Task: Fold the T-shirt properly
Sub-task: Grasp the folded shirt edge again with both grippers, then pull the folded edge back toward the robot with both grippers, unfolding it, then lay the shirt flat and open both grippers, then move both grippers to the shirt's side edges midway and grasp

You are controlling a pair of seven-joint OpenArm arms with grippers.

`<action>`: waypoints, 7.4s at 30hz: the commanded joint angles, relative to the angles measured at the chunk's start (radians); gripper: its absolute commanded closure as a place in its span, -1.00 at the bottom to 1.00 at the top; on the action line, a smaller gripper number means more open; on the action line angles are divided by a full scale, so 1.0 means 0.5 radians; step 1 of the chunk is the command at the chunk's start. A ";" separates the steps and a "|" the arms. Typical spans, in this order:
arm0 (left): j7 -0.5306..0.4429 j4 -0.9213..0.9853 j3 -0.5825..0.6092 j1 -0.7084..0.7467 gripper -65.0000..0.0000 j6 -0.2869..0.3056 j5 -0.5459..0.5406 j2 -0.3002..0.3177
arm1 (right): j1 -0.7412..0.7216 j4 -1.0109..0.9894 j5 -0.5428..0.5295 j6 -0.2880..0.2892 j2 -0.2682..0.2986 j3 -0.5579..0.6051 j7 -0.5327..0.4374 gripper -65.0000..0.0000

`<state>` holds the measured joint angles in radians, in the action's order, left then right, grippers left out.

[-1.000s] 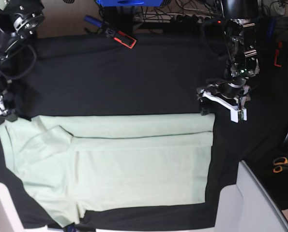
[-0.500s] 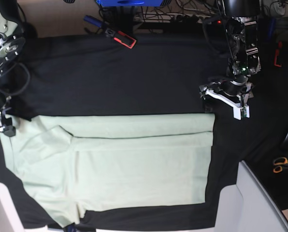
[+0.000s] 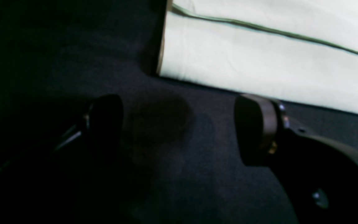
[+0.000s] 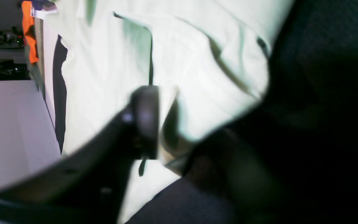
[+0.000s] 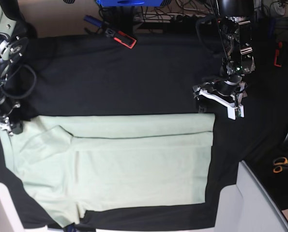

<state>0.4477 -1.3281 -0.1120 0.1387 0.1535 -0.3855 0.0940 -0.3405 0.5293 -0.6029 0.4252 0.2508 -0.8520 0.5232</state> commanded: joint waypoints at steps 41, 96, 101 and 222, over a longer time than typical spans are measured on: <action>-0.056 0.365 -0.167 -0.371 -0.68 -0.002 -0.547 -0.042 | -0.017 0.020 -0.026 0.029 0.052 0.009 -0.020 0.99; 0.064 0.233 -0.170 -0.027 1.00 0.001 -0.559 0.034 | 0.308 0.391 -0.035 0.032 0.046 -0.007 0.180 0.99; 0.070 0.062 -0.173 0.123 1.00 0.001 -0.556 0.037 | 0.406 0.499 -0.039 0.032 0.015 -0.016 0.259 0.99; 0.343 -0.101 -0.318 -0.104 -0.46 0.014 0.616 0.268 | -0.385 -0.456 0.425 0.198 0.261 1.212 -0.437 -0.38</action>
<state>0.6357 -1.3640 -0.2657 0.1001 0.1646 -0.0788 0.2134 -0.5087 0.2913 -0.3847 0.5228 0.3656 -0.2443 0.3202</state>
